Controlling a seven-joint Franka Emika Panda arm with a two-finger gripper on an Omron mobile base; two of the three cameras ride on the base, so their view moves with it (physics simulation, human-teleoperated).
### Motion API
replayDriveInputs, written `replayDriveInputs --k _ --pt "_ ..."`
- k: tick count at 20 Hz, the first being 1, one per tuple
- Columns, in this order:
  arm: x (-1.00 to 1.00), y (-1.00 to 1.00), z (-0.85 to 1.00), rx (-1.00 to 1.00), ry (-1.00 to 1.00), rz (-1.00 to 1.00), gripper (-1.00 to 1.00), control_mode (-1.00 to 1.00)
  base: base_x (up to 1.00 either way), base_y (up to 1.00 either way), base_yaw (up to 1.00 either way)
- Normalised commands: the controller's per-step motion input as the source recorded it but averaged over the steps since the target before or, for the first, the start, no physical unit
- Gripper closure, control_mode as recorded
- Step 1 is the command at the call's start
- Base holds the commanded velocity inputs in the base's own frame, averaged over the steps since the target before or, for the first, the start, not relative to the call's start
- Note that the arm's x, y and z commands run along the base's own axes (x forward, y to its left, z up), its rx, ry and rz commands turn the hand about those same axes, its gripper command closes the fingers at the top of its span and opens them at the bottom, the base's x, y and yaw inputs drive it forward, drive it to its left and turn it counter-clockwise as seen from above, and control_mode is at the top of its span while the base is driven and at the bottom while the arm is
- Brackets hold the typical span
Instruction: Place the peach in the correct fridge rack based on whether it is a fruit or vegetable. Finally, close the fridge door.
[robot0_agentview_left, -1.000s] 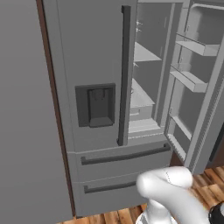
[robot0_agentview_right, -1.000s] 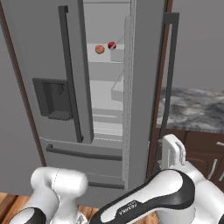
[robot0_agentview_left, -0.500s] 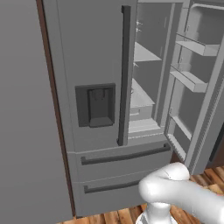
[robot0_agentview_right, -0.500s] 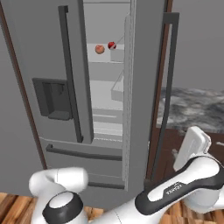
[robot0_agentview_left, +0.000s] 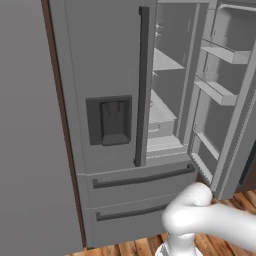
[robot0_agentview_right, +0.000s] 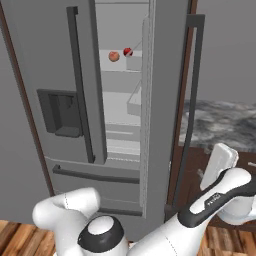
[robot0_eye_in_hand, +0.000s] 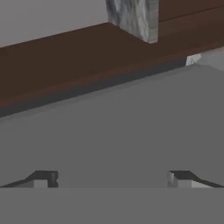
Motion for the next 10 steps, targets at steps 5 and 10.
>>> replayDriveInputs --k 5,10 --pt "0.41 0.05 -0.39 0.00 0.01 0.14 -1.00 -1.00 0.00 0.00 0.00" --pt "0.21 0.47 -0.29 0.00 0.00 0.24 -1.00 -1.00 0.00 0.00 0.00"
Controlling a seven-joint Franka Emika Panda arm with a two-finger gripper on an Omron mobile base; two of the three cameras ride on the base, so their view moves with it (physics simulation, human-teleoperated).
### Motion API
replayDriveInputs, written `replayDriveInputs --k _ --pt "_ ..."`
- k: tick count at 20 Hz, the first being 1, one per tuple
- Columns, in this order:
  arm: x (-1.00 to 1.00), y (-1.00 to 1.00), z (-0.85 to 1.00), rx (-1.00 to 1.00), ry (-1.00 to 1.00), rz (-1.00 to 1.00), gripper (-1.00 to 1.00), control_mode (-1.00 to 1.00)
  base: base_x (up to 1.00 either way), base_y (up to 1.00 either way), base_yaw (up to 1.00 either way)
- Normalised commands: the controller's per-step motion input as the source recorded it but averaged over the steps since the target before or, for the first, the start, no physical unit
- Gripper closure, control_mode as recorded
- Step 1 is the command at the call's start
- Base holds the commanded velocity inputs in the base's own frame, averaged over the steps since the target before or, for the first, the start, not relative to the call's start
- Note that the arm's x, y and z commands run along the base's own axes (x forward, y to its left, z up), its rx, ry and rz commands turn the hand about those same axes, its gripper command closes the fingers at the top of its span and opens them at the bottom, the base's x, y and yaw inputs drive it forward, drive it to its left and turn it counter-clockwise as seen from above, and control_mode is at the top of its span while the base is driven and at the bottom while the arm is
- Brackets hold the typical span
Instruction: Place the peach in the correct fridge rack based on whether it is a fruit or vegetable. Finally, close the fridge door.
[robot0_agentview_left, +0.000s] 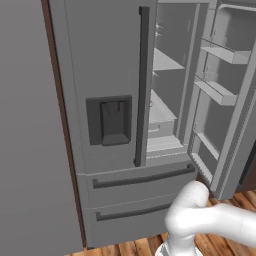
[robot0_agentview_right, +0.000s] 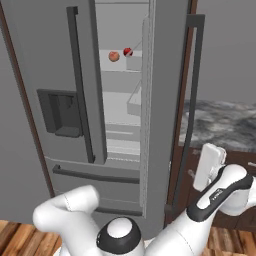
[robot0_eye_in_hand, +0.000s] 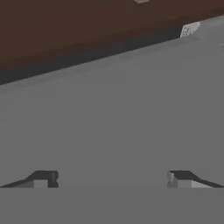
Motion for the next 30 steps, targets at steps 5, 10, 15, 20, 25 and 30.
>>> replayDriveInputs --k 5,10,15,20,25,30 --pt "0.27 0.54 0.00 0.00 -0.01 0.35 -1.00 -1.00 0.00 0.00 0.00" --pt "0.17 0.76 0.00 0.00 -0.10 0.39 -1.00 -1.00 0.00 0.00 0.00" --pt "0.00 0.92 0.00 -0.03 -0.23 0.36 -1.00 -1.00 0.00 0.00 0.00" --pt "0.00 1.00 0.00 -0.10 -0.37 0.26 -1.00 -1.00 0.00 0.00 0.00" --pt "0.14 0.92 0.00 -0.08 -0.30 0.02 -1.00 -1.00 0.00 0.00 0.00" --pt "0.31 0.54 0.00 -0.01 -0.19 -0.33 -1.00 -1.00 0.00 0.00 0.00"
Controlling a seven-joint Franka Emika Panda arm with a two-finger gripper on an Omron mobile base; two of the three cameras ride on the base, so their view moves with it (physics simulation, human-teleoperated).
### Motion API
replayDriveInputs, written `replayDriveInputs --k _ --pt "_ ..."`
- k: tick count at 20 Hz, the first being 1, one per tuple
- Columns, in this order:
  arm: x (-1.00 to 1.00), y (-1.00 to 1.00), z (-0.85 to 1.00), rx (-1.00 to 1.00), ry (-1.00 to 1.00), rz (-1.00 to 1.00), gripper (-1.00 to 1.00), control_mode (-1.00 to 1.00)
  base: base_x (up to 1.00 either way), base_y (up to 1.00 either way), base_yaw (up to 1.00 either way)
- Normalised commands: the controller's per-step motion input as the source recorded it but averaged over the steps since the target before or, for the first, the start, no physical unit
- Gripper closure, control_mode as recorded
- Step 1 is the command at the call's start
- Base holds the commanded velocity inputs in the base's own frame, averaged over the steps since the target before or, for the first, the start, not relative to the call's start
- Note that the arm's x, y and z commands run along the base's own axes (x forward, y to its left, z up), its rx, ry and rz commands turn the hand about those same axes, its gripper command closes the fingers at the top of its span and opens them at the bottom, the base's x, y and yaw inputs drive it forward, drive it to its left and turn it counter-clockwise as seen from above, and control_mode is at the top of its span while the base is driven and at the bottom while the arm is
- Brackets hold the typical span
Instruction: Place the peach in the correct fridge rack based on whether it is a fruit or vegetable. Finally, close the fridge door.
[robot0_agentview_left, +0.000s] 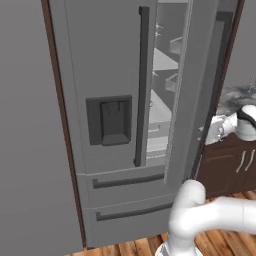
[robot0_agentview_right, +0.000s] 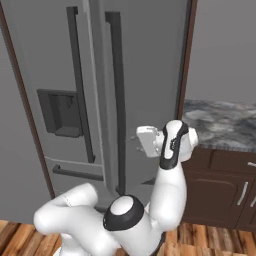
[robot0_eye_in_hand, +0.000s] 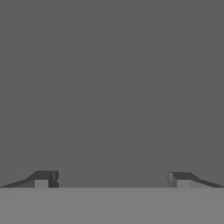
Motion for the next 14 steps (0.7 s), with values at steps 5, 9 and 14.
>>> replayDriveInputs --k 5,9,14 --pt "0.63 0.48 0.00 -0.01 -0.12 -0.48 -1.00 -1.00 0.00 0.00 0.00" --pt "0.74 0.19 0.14 0.00 -0.03 -0.45 -1.00 -1.00 0.00 0.00 0.00" --pt "0.74 0.02 0.29 0.00 0.00 -0.44 -1.00 -1.00 0.00 0.00 0.00"
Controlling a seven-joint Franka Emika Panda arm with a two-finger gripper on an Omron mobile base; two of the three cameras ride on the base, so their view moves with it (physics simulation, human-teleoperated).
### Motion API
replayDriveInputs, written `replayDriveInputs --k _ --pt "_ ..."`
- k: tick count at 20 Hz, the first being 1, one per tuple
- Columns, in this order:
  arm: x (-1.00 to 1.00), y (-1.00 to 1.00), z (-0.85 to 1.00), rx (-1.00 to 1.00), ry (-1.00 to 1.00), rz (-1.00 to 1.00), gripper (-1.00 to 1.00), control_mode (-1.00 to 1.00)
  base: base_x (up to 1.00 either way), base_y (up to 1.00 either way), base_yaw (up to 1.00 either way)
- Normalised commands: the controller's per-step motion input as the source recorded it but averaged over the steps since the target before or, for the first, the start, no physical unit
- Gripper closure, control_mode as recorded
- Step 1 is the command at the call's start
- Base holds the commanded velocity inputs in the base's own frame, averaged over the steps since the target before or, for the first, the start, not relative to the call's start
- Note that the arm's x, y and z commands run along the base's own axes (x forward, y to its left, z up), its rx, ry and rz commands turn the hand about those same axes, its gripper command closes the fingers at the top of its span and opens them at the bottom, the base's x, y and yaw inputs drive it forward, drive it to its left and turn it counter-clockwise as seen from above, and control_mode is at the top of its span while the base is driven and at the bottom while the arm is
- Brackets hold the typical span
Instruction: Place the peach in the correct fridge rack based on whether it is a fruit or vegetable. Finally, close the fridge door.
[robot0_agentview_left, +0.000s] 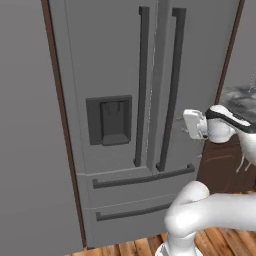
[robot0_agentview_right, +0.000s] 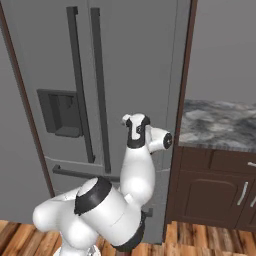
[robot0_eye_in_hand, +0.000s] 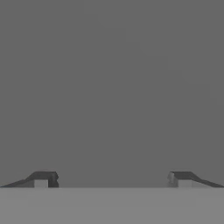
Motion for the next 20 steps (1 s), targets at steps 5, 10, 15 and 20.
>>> replayDriveInputs --k 5,10,15,20 --pt "0.77 0.00 0.30 0.00 0.04 -0.45 -1.00 -1.00 0.00 0.00 0.00" --pt "0.84 0.00 0.27 0.00 0.10 -0.43 -1.00 -1.00 0.00 0.00 0.00" --pt "0.66 -0.02 0.04 0.00 0.07 -0.38 -1.00 -1.00 0.00 0.00 0.00" --pt "0.02 -0.19 0.41 0.00 0.10 -0.25 -1.00 -1.00 0.00 0.00 0.00"
